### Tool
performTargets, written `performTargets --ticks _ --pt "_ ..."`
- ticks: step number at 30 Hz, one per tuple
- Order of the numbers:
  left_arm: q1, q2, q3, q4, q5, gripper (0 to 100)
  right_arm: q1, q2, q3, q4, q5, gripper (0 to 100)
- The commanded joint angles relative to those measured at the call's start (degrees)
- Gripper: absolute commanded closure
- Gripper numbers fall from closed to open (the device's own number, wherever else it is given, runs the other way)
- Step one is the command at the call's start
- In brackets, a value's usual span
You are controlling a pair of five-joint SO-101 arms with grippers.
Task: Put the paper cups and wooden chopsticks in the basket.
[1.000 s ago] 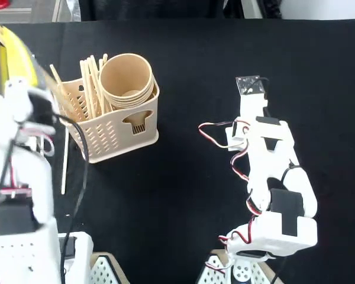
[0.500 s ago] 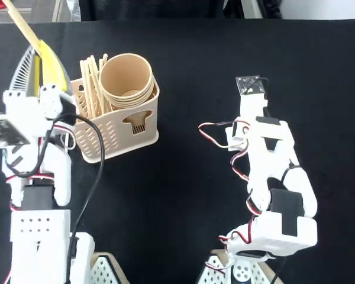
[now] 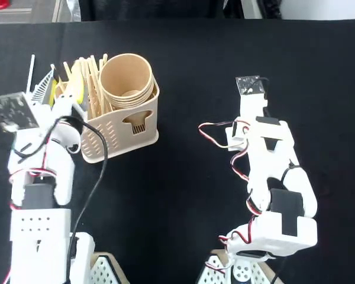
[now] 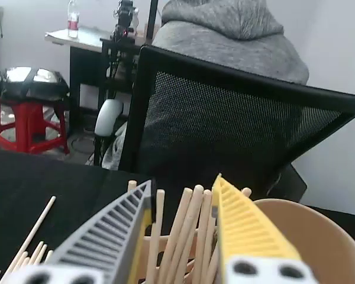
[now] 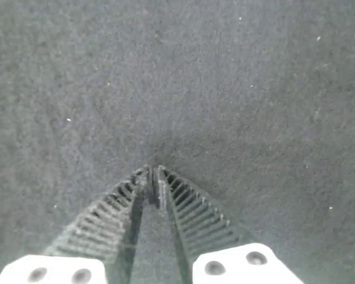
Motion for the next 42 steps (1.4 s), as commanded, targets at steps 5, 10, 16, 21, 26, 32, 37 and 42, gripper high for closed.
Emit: performTargets --ticks 5,10,16,21,26,32,37,42 --pt "-9.63 0.62 -24.31 26.46 0.79 82 0.44 -0.84 -0.31 -0.44 0.44 98.6" --pt "-19.21 12.75 -37.23 42.02 -3.69 82 0.44 -0.84 -0.31 -0.44 0.44 98.6" --pt "-23.43 40.18 -48.66 50.55 -13.36 82 0.44 -0.84 -0.31 -0.44 0.44 98.6" --pt "-26.07 62.77 -57.98 52.31 -19.43 82 0.44 -0.84 -0.31 -0.44 0.44 98.6" --pt "-27.74 81.58 -69.58 52.04 -22.42 82 0.44 -0.84 -0.31 -0.44 0.44 98.6" --pt "-27.3 98.2 -81.63 52.31 -25.14 82 0.44 -0.84 -0.31 -0.44 0.44 98.6" --pt "-26.86 108.57 -89.98 52.22 -25.23 82 0.44 -0.75 -0.31 -0.53 0.44 98.6" --pt "-26.68 115.78 -94.73 52.4 -25.85 84 0.44 -0.75 -0.31 -0.53 0.44 98.6"
